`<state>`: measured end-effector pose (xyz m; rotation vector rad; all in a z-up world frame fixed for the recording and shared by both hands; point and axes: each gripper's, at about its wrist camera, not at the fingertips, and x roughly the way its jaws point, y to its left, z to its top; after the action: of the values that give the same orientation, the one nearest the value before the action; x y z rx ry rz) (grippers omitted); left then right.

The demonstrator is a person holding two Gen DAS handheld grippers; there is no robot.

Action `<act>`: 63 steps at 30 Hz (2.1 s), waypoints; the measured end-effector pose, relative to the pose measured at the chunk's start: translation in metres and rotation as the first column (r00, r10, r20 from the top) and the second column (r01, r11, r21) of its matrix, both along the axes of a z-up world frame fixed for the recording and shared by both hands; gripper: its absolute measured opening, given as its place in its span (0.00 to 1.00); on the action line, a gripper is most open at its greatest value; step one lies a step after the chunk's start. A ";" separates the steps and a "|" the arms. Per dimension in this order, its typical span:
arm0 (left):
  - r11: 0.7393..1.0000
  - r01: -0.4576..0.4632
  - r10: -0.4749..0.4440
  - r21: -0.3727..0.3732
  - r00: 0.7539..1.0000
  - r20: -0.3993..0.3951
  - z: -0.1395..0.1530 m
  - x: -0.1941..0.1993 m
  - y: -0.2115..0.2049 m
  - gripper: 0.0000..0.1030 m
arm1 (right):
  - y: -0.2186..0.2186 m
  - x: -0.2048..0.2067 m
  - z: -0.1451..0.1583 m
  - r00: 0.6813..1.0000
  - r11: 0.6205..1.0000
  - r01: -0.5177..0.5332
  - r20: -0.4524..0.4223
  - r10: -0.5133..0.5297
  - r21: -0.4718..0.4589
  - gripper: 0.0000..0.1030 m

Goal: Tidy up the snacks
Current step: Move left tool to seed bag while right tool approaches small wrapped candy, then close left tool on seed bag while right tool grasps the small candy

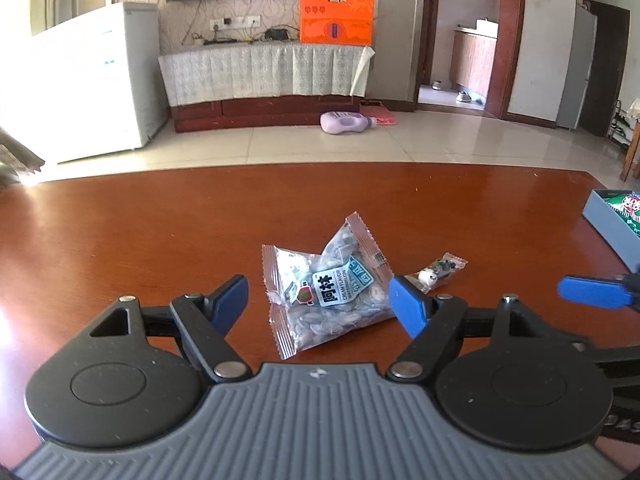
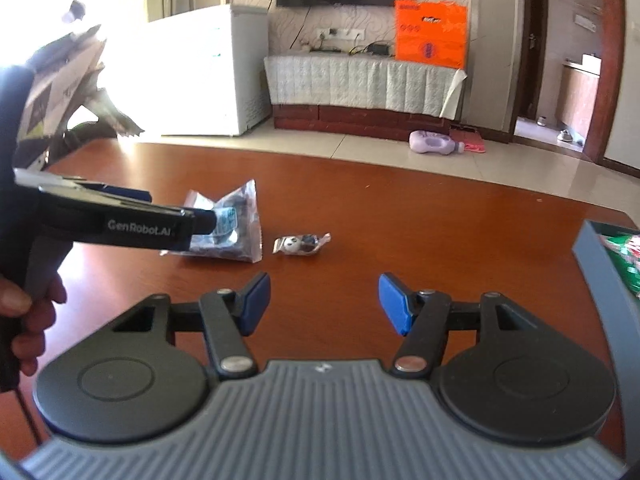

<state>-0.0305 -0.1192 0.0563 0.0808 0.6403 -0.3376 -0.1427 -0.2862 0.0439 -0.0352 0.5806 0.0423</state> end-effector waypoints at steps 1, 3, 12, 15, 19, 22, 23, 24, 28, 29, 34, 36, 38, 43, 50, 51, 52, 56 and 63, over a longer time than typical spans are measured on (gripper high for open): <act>1.000 0.002 -0.002 0.005 1.000 -0.003 -0.003 0.004 -0.001 0.79 | 0.003 0.006 -0.003 1.000 1.000 -0.006 -0.006 0.006 -0.008 0.61; 1.000 0.010 -0.010 0.006 1.000 -0.028 -0.011 0.013 -0.001 0.79 | 0.008 0.017 -0.009 1.000 1.000 -0.015 -0.024 0.014 -0.024 0.61; 0.995 -0.006 -0.002 -0.095 0.996 -0.086 -0.030 0.048 0.003 0.79 | 0.015 0.046 -0.025 0.998 0.999 -0.029 -0.060 0.027 -0.032 0.61; 0.992 0.002 -0.013 -0.126 0.996 -0.087 -0.033 0.052 0.003 0.65 | 0.013 0.053 -0.025 0.998 1.000 -0.007 -0.060 0.006 -0.015 0.61; 0.989 0.024 -0.036 -0.145 0.996 -0.079 -0.035 0.053 0.000 0.56 | 0.016 0.058 -0.028 0.999 1.000 0.008 -0.048 -0.008 -0.006 0.61; 0.988 0.026 -0.038 -0.150 0.996 -0.075 -0.036 0.055 0.002 0.53 | 0.019 0.061 -0.028 0.999 1.000 0.012 -0.042 -0.012 -0.004 0.61; 0.990 0.021 -0.031 -0.143 0.997 -0.071 -0.036 0.052 0.004 0.52 | 0.021 0.062 -0.028 0.999 1.000 0.012 -0.039 -0.012 -0.009 0.61; 0.991 0.010 -0.018 -0.132 0.998 -0.065 -0.035 0.052 0.008 0.51 | 0.022 0.062 -0.029 0.999 1.000 0.012 -0.036 -0.013 -0.014 0.61; 0.988 -0.034 0.022 -0.149 0.997 -0.078 -0.036 0.056 0.028 0.51 | 0.025 0.066 -0.029 0.999 1.000 0.017 -0.035 -0.017 -0.008 0.60; 0.987 -0.033 0.021 -0.154 0.997 -0.079 -0.037 0.056 0.032 0.51 | 0.026 0.069 -0.028 0.999 1.000 0.020 -0.036 -0.020 -0.005 0.60; 0.989 -0.015 0.005 -0.148 0.998 -0.067 -0.035 0.052 0.037 0.50 | 0.026 0.070 -0.025 0.999 1.000 0.016 -0.041 -0.016 0.012 0.36; 0.988 -0.009 -0.001 -0.157 0.998 -0.067 -0.035 0.051 0.038 0.49 | 0.028 0.069 -0.024 0.999 1.000 0.011 -0.048 -0.011 -0.004 0.35; 0.987 0.001 -0.012 -0.159 0.998 -0.064 -0.035 0.049 0.038 0.49 | 0.027 0.066 -0.022 0.999 1.000 0.008 -0.054 -0.008 -0.004 0.34; 0.986 0.026 -0.033 -0.163 0.999 -0.040 -0.027 0.045 0.033 0.48 | 0.026 0.060 -0.017 0.997 1.000 0.000 -0.072 -0.001 -0.011 0.33; 0.986 0.060 -0.063 -0.156 0.998 -0.015 -0.015 0.033 0.009 0.47 | 0.022 0.044 -0.004 0.998 1.000 -0.018 -0.068 0.017 -0.025 0.33; 0.986 0.062 -0.065 -0.156 0.998 -0.013 -0.012 0.032 0.005 0.47 | 0.020 0.041 -0.002 0.998 0.999 -0.020 -0.068 0.018 -0.027 0.33; 0.986 0.065 -0.067 -0.157 0.998 -0.011 -0.011 0.028 0.001 0.47 | 0.019 0.037 0.001 0.998 0.999 -0.019 -0.066 0.017 -0.029 0.33; 0.984 0.080 -0.081 -0.158 0.997 0.002 -0.001 0.019 -0.017 0.47 | 0.007 0.027 0.011 0.998 1.000 -0.009 -0.060 0.007 -0.023 0.33; 0.980 0.103 -0.102 -0.172 0.995 0.016 0.018 0.001 -0.059 0.47 | -0.013 -0.003 0.029 1.000 0.999 0.006 -0.030 -0.008 -0.039 0.33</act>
<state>-0.0298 -0.1784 0.0745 -0.0513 0.5990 -0.4914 -0.1453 -0.2988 0.0732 -0.0709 0.6113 0.0246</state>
